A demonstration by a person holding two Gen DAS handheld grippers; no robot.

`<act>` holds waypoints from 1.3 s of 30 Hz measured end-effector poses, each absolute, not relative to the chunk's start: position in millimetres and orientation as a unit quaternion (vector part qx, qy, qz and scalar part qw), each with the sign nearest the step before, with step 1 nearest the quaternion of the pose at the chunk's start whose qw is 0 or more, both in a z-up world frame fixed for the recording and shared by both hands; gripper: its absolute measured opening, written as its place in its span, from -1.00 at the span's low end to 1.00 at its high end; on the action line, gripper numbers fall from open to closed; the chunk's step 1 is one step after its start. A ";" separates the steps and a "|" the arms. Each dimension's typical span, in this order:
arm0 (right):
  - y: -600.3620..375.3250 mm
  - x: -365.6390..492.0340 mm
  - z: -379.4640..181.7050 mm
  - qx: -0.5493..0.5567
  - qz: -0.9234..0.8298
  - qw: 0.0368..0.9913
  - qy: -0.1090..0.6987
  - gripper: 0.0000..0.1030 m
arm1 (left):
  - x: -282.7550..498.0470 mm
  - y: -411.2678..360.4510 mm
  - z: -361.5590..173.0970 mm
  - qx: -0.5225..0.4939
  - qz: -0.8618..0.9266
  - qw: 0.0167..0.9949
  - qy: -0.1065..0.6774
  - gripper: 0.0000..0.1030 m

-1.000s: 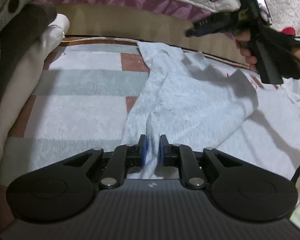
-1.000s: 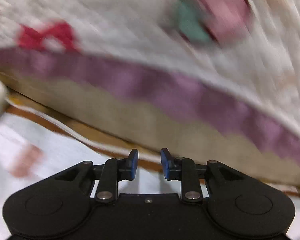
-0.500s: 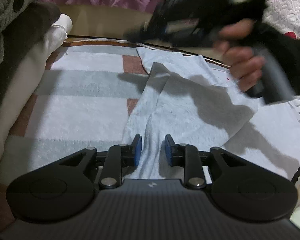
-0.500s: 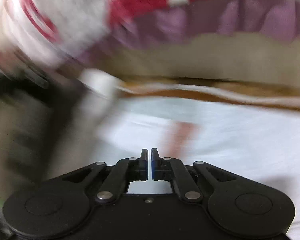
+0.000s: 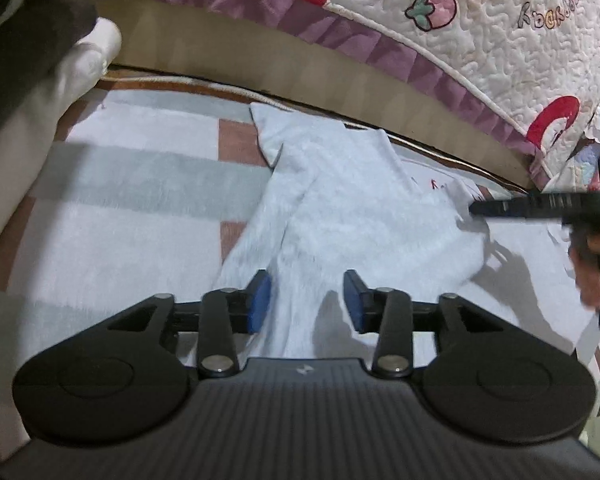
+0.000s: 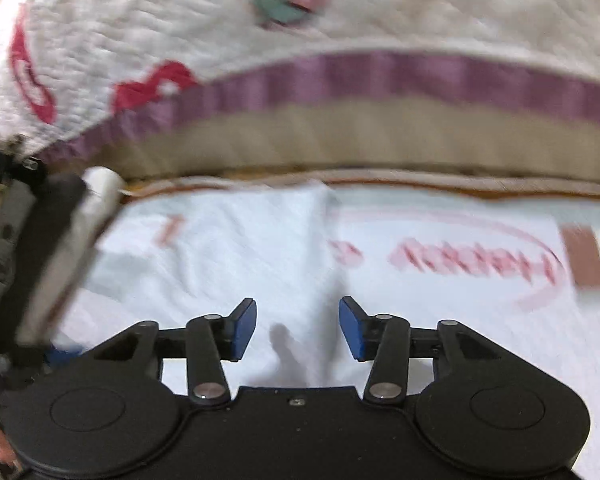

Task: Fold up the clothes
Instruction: 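Pinch the folded T-shirt edge with the left gripper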

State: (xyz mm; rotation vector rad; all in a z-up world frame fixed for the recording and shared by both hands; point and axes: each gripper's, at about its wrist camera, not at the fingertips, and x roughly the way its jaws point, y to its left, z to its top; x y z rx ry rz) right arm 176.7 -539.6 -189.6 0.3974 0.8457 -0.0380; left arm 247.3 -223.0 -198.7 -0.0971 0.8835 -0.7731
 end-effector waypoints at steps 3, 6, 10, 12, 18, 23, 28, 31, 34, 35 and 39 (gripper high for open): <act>-549.2 169.6 -203.8 0.222 -0.013 0.887 0.405 0.09 | 256.1 -239.9 -198.4 -0.028 -0.363 0.832 0.417 0.05; -546.3 169.8 -211.1 0.230 0.011 0.890 0.395 0.08 | 266.5 -258.6 -202.9 -0.018 -0.368 0.823 0.433 0.02; -529.8 175.7 -211.9 0.173 0.038 0.904 0.389 -0.87 | 258.8 -265.5 -186.9 0.029 -0.366 0.831 0.419 -0.92; -525.3 177.7 -198.6 0.153 0.044 0.917 0.367 -0.87 | 251.5 -262.7 -166.1 0.030 -0.363 0.846 0.389 -0.92; -526.5 204.1 -144.3 0.116 0.053 0.946 0.300 -0.88 | 279.1 -267.8 -129.4 0.028 -0.333 0.887 0.319 -0.92; -539.8 254.3 -149.6 0.119 0.028 0.931 0.343 -0.82 | 316.0 -281.3 -158.2 0.029 -0.282 0.895 0.346 -0.92; -550.2 247.1 -172.5 0.138 -0.045 0.929 0.341 -0.70 | 325.0 -294.3 -186.4 0.071 -0.274 0.888 0.362 -0.92; -559.9 210.6 -181.9 0.179 -0.062 0.923 0.336 -0.69 | 325.7 -293.7 -182.9 0.076 -0.278 0.887 0.360 -0.92; -562.4 173.3 -187.7 0.181 -0.067 0.918 0.345 -0.47 | 319.7 -289.5 -174.6 0.072 -0.283 0.895 0.338 -0.88; -562.5 161.0 -189.2 0.177 -0.068 0.918 0.349 -0.46 | 318.0 -290.3 -175.7 0.085 -0.276 0.896 0.338 -0.78; -553.1 123.0 -196.5 0.152 -0.100 0.910 0.372 -0.36 | 305.3 -269.6 -163.3 0.099 -0.264 0.894 0.348 -0.59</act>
